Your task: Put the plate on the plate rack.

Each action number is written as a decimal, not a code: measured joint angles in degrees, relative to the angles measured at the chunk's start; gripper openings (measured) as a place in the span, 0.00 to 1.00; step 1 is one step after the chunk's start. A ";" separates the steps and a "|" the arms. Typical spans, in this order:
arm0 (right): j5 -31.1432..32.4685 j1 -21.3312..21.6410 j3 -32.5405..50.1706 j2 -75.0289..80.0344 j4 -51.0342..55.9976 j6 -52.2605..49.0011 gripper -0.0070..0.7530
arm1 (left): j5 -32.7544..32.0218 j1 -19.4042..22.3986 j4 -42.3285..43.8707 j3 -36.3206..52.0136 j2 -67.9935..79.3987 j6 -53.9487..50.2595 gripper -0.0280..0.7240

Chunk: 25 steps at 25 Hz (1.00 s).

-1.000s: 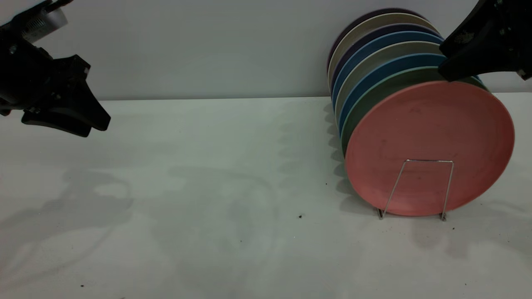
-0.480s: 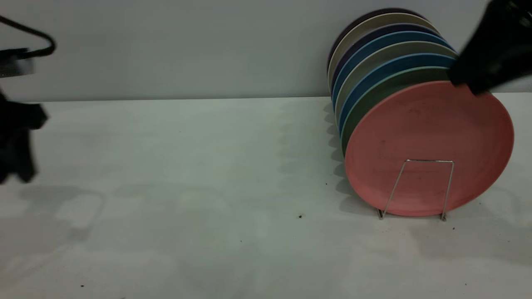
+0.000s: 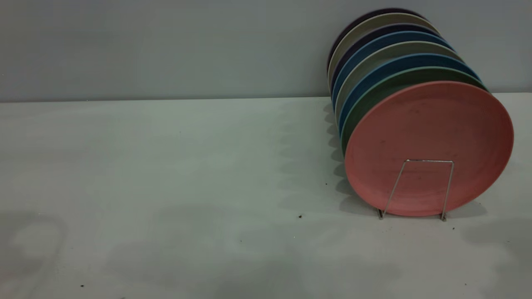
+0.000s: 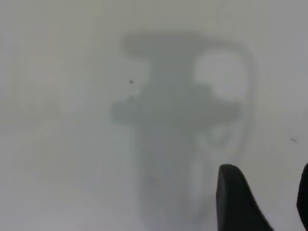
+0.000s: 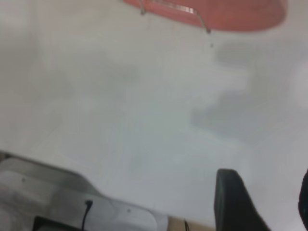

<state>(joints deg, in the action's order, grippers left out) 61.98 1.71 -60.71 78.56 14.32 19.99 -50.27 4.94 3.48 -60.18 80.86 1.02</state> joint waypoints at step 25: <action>9.08 0.00 22.72 -57.77 2.50 -3.13 0.54 | -16.24 0.00 -7.20 24.00 -60.03 3.12 0.51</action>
<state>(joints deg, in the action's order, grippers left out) 71.06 1.71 -37.99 20.78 16.82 16.87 -66.51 4.94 -3.72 -36.18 20.83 4.14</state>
